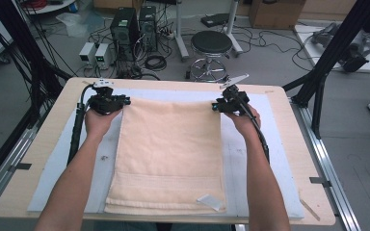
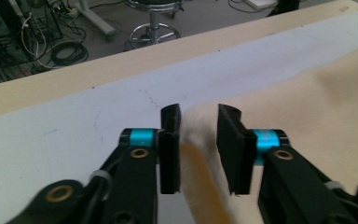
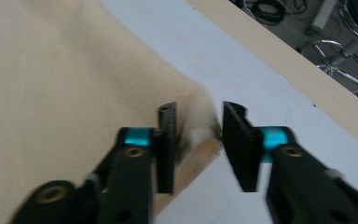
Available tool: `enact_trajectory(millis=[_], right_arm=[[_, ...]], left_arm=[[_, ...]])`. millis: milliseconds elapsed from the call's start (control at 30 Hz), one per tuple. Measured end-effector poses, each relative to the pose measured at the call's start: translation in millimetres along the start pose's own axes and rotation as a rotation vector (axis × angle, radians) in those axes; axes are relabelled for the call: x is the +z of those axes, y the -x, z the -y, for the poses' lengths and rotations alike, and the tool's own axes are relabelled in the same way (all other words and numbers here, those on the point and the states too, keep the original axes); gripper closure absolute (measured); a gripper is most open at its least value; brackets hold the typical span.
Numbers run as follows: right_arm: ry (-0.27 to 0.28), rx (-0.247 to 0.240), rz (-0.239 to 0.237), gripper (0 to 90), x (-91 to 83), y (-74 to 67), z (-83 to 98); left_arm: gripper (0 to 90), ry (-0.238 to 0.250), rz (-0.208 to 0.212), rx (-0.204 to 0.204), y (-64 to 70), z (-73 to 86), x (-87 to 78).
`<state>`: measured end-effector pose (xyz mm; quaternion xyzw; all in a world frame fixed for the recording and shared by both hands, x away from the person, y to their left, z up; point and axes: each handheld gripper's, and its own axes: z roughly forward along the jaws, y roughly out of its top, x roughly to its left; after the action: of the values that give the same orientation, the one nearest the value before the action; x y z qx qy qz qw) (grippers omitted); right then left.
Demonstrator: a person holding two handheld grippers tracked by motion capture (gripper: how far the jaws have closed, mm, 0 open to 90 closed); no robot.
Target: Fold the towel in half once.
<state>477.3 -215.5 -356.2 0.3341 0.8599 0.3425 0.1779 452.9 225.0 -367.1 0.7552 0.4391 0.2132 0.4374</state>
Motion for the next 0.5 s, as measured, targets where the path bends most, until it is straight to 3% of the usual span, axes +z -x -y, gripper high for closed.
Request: enact_trajectory(millis=[67, 133, 300, 367, 500], right_arm=[[-0.020, 0.011, -0.031, 56.5, -0.6, -0.1, 4.8], [-0.026, -0.030, -0.034, 54.5, -4.0, -5.8, 11.8], [-0.007, -0.077, -0.093, 49.9, -21.4, -29.6, 30.1], [0.023, -0.090, -0.121, 49.4, -31.6, -42.4, 38.4], [0.057, -0.118, -0.169, 47.5, -50.5, -70.9, 57.9]], left_arm=[[62.8, -0.043, 0.029, 0.027, 0.4, 4.6, -2.0], [61.8, -0.045, 0.051, 0.054, 2.5, 12.0, -7.0], [57.9, -0.008, 0.118, 0.073, 11.9, 31.8, -27.1], [56.2, -0.011, 0.152, 0.100, 19.4, 37.9, -37.9], [54.8, 0.044, 0.202, 0.135, 35.9, 59.6, -66.1]])
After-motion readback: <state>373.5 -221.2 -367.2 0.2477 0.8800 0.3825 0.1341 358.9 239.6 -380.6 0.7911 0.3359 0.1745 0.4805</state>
